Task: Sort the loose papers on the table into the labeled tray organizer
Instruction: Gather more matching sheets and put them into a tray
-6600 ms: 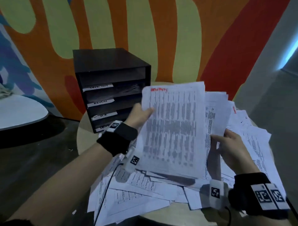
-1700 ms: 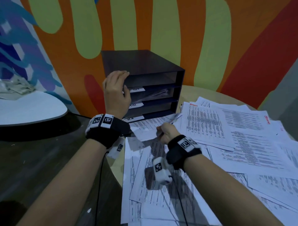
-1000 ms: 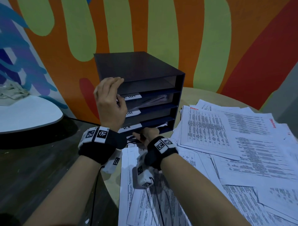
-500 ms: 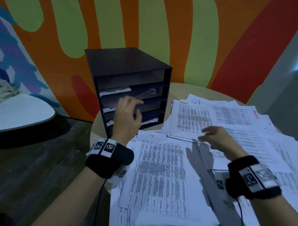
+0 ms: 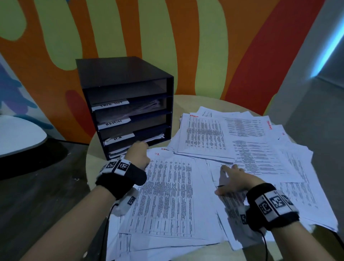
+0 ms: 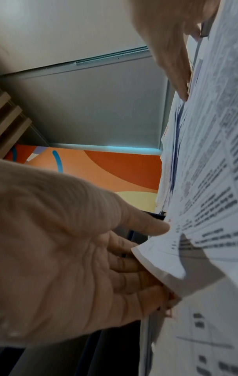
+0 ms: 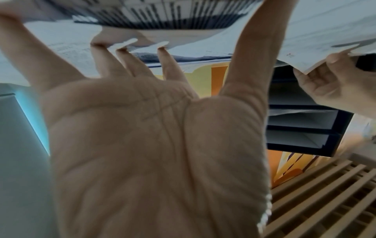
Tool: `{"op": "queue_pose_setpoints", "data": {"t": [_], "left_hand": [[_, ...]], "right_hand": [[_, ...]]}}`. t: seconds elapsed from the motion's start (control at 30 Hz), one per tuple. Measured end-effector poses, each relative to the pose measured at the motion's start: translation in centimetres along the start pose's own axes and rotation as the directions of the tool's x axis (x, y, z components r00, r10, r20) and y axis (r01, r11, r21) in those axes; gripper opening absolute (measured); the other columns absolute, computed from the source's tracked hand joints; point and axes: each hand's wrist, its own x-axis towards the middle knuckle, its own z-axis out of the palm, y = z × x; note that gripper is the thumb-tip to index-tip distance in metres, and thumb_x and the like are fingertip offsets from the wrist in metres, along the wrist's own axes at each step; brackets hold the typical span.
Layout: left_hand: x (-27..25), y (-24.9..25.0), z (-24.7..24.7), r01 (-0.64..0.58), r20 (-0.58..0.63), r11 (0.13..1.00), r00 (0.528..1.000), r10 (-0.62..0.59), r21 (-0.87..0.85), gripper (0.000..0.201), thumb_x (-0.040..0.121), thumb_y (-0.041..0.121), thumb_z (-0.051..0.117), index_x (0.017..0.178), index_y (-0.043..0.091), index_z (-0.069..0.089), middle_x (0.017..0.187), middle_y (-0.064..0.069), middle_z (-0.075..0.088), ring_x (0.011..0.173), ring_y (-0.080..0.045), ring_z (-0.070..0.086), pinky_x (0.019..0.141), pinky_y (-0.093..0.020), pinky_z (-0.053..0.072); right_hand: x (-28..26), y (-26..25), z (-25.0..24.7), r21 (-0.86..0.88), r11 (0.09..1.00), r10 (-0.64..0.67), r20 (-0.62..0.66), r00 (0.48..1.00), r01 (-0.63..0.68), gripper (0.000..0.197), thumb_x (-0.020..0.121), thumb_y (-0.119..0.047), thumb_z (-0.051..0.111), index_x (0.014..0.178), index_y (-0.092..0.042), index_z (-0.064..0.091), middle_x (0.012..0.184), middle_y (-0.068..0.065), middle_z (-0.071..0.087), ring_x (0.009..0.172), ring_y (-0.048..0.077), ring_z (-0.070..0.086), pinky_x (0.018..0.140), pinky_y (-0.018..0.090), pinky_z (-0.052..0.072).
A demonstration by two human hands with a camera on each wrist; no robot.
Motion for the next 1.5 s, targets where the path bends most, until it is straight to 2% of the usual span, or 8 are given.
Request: {"op": "queue_pose_setpoints", "data": {"t": [0.13,0.27,0.4,0.57,0.9,1.13,1.33,1.5], "left_hand": [[-0.2,-0.1,-0.1,-0.007,-0.028,0.999,1.0,0.006,-0.034,0.034,0.081,-0.005,0.059,0.11,0.008,0.069,0.107,-0.015,0.066,0.096,-0.032,0.063,0.072,-0.033,0.051],[-0.8,-0.7,-0.1,0.059,-0.058,0.983,0.996,-0.07,-0.173,0.03,0.077,-0.004,0.057,0.056,0.013,0.044,0.057,-0.006,0.042,0.058,-0.024,0.043,0.05,-0.025,0.025],[-2.3,-0.1,-1.9,-0.025,-0.118,0.816,0.992,-0.053,-0.577,0.015,0.085,0.002,0.066,0.071,0.005,0.059,0.068,-0.01,0.05,0.063,-0.018,0.046,0.05,-0.024,0.034],[-4.5,1.5,-6.5,-0.266,-0.327,0.595,0.945,0.005,-0.758,0.017,0.089,0.007,0.066,0.075,0.0,0.059,0.073,-0.019,0.063,0.069,-0.022,0.062,0.065,-0.026,0.051],[-5.6,4.1,-11.7,-0.299,-0.278,0.113,0.946,0.169,-0.948,0.011,0.095,0.006,0.051,0.104,0.007,0.058,0.095,-0.006,0.074,0.083,-0.018,0.072,0.068,-0.032,0.06],[-3.5,5.8,-7.5,-0.219,-0.248,0.349,0.968,-0.041,-0.911,0.015,0.098,0.022,0.054,0.109,0.012,0.051,0.109,-0.012,0.066,0.09,-0.023,0.067,0.076,-0.04,0.057],[-2.3,-0.1,-4.0,0.145,0.11,0.841,0.989,-0.102,-0.521,0.058,0.085,0.026,0.073,0.127,0.01,0.037,0.115,-0.013,0.056,0.087,-0.023,0.056,0.068,-0.033,0.048],[-3.0,-3.6,-1.6,0.213,0.151,0.968,0.969,-0.194,-0.128,0.063,0.074,0.015,0.081,0.125,0.001,0.046,0.125,-0.018,0.054,0.108,-0.032,0.056,0.073,-0.033,0.045]], "right_hand": [[0.1,0.2,0.2,0.007,1.0,-0.002,-0.008,1.0,0.002,0.099,0.077,-0.056,0.071,0.149,-0.015,0.016,0.157,0.024,0.007,0.146,0.042,0.008,0.112,0.054,0.026],[0.2,0.5,0.1,0.055,0.998,-0.012,-0.011,1.0,0.013,0.098,0.076,-0.057,0.071,0.149,-0.02,0.019,0.159,0.019,0.006,0.146,0.039,0.01,0.112,0.054,0.027],[0.0,1.0,-0.2,0.326,0.942,-0.034,-0.128,0.991,0.074,0.089,0.081,-0.059,0.065,0.147,-0.012,0.03,0.152,0.012,0.031,0.135,0.03,0.037,0.104,0.038,0.036],[-0.6,1.1,-0.2,0.702,0.69,-0.052,-0.195,0.979,0.176,0.107,0.074,-0.061,0.067,0.155,-0.016,0.015,0.161,0.009,0.018,0.144,0.028,0.028,0.112,0.044,0.033],[-2.6,-3.7,-1.4,0.904,0.091,-0.325,-0.369,0.871,0.417,0.103,0.067,-0.048,0.082,0.15,-0.019,0.029,0.146,0.002,0.047,0.13,0.016,0.049,0.112,0.043,0.034],[-3.8,-5.4,-2.2,0.889,0.079,-0.157,-0.436,0.886,0.451,0.014,0.076,0.012,0.071,0.084,0.003,0.065,0.075,0.015,0.066,0.069,0.026,0.062,0.06,0.03,0.051],[-3.4,1.4,-1.5,0.812,0.424,0.15,-0.5,0.853,0.402,0.008,0.076,0.012,0.065,0.076,0.005,0.061,0.066,0.014,0.055,0.055,0.018,0.051,0.049,0.023,0.041],[-3.9,5.7,-0.2,0.835,0.492,0.285,-0.423,0.86,0.247,0.012,0.081,0.013,0.064,0.091,0.009,0.061,0.079,0.019,0.059,0.06,0.025,0.051,0.053,0.028,0.042]]}}
